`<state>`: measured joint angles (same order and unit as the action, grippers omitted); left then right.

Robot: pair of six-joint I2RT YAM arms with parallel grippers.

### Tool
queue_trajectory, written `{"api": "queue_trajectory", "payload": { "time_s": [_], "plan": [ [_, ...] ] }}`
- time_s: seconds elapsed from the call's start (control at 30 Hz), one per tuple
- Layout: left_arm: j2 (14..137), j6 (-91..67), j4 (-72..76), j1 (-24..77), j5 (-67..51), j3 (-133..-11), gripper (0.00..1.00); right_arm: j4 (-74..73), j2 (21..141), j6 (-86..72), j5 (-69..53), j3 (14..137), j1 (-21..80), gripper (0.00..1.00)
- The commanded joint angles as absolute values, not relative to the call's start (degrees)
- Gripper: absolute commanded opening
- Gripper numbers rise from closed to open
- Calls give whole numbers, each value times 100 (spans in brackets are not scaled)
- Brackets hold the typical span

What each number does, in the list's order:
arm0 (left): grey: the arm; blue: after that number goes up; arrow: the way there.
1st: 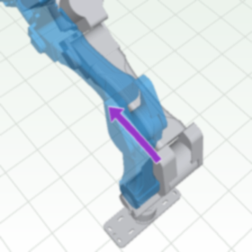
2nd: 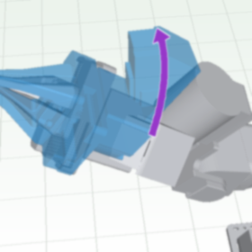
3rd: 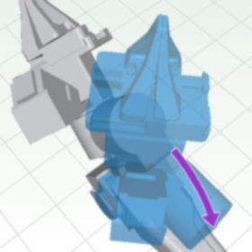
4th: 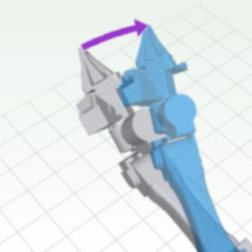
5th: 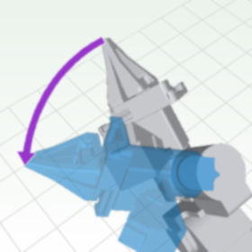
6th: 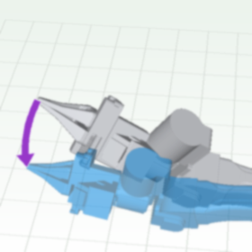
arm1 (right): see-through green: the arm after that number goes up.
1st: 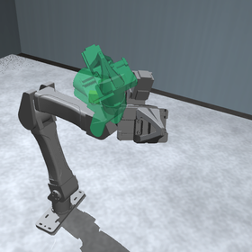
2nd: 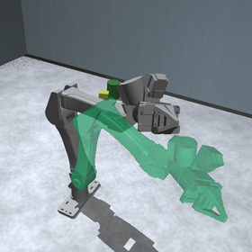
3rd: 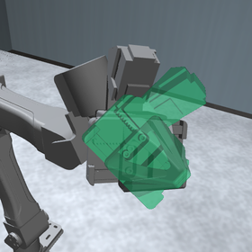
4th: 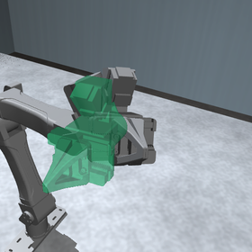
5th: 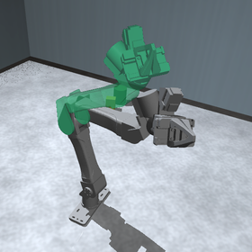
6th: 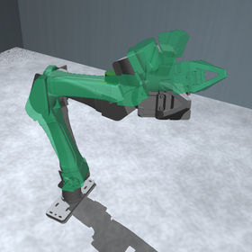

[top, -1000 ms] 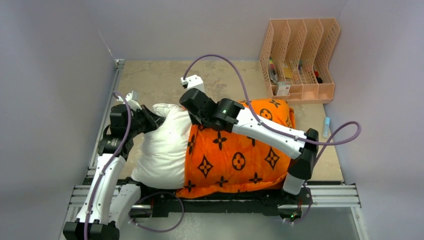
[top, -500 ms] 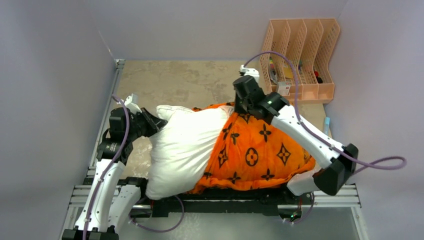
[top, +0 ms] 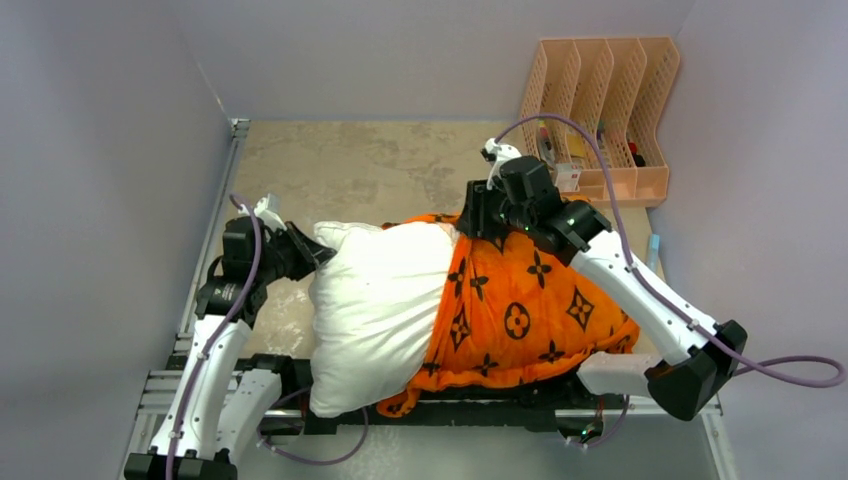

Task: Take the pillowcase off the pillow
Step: Remove the pillow from the pillowcase.

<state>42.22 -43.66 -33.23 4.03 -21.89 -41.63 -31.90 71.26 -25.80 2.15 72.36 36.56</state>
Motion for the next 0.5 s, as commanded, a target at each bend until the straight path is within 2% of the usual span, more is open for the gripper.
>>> {"api": "queue_trajectory", "payload": {
  "time_s": [0.0,0.07,0.27,0.3,0.33,0.47],
  "plan": [
    [4188,-4064,-3415,352,-2592,-4137,0,-3079,7173,-2181,-491,8030,3612,60],
    [4133,-4063,-3364,352,-2698,-4027,0,-3085,7317,-2262,-443,8342,3612,64],
    [3809,-4050,-3366,352,-2820,-4075,0,-3310,8394,-2117,-992,9175,3632,68],
    [3814,-3994,-3452,352,-2821,-4112,0,-3451,8625,-2120,-978,9303,3686,79],
    [3821,-3940,-3521,352,-2820,-4142,0,-3552,8890,-2103,-830,9413,3812,94],
    [3803,-3833,-3638,354,-2832,-4192,0,-4137,9788,-1889,-425,9925,4285,98]
  ]
}}
